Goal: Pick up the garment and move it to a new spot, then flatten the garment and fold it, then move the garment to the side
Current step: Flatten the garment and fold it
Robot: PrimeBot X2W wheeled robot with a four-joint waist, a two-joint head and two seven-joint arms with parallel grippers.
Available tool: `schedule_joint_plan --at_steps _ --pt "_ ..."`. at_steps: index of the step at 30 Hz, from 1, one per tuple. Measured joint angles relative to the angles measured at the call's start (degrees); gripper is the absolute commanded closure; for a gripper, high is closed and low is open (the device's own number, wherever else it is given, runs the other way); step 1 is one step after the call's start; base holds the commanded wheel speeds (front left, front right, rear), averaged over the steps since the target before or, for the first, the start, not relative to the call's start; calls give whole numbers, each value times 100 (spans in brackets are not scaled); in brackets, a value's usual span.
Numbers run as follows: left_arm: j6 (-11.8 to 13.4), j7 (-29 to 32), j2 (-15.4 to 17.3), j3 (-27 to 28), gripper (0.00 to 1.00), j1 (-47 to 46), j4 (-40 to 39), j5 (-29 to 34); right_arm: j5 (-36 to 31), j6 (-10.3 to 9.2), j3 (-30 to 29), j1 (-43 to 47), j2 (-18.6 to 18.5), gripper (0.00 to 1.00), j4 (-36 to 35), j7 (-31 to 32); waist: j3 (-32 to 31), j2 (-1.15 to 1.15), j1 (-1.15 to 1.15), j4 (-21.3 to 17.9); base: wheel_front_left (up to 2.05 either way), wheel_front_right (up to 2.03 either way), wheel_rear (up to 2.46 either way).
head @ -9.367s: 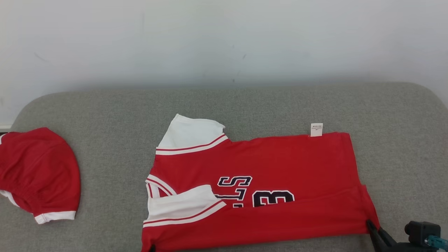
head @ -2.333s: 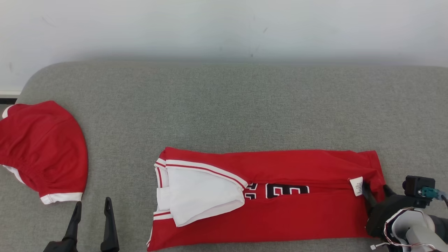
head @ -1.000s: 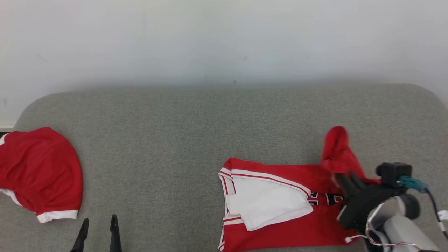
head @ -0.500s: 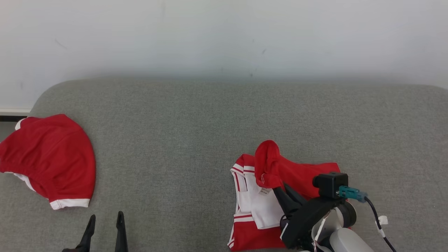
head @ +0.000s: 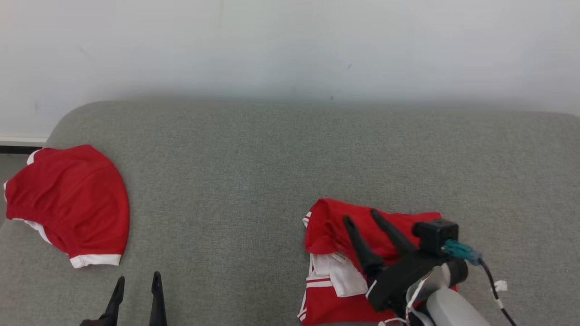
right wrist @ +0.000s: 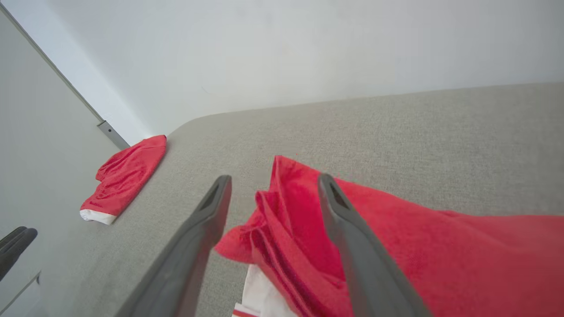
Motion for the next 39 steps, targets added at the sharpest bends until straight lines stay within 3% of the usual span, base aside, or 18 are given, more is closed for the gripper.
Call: schedule_joint_plan --at_steps 8,14,23,39 --pt "-1 0 1 82 0 75 -38 24 -71 1 -665 151 -514 0 -581 -730 -99 0 0 -124 0 0 0" --pt "-2 0 0 131 0 112 -119 67 -163 0 -1229 550 -645 0 -935 -895 -157 0 0 -217 0 0 0" --pt "15 0 -1 263 0 162 -369 138 -488 0 -1895 1490 -577 0 -1628 -1044 -202 0 0 -430 0 0 0" --pt "30 0 -1 174 0 397 -772 460 -1205 1 -2261 2312 -134 0 -2074 -1094 -235 0 0 -434 0 0 0"
